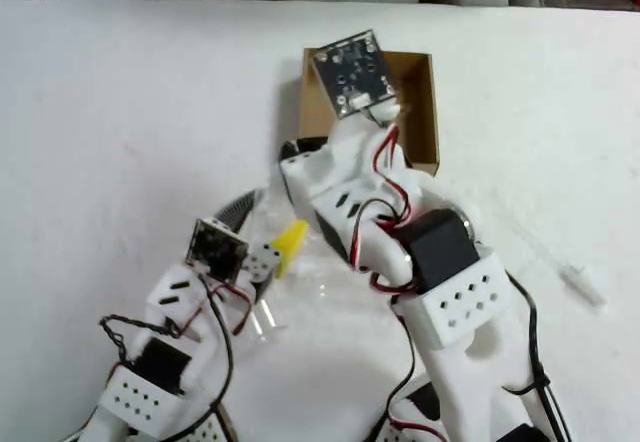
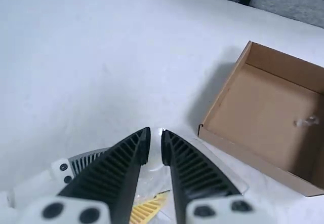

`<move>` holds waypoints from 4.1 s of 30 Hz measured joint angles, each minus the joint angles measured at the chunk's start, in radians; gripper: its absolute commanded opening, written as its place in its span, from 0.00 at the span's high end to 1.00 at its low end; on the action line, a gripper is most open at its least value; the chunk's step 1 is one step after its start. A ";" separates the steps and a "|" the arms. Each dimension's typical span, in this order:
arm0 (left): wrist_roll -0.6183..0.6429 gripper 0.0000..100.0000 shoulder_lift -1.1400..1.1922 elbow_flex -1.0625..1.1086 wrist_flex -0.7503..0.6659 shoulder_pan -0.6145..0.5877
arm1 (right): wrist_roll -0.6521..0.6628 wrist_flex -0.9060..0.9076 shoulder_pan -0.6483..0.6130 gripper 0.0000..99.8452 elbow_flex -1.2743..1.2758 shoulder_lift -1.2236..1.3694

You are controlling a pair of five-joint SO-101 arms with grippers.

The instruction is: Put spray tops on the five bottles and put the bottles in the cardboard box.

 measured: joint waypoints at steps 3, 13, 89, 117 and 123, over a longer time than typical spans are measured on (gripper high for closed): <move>0.002 0.98 -0.002 0.000 -0.002 -0.005 | 0.002 -0.017 0.101 0.98 -0.006 0.003; 0.002 0.98 -0.002 0.000 -0.002 -0.003 | 0.114 -0.061 0.410 0.95 -0.014 0.094; 0.002 0.98 -0.002 0.000 -0.044 -0.078 | 0.532 -0.054 0.460 0.76 -0.147 0.985; 0.149 0.98 -0.002 -0.071 -0.147 -0.094 | 0.316 0.209 0.453 0.98 0.149 0.319; 0.236 0.98 0.000 -0.095 -0.144 -0.094 | 0.307 0.207 0.358 0.98 0.295 0.055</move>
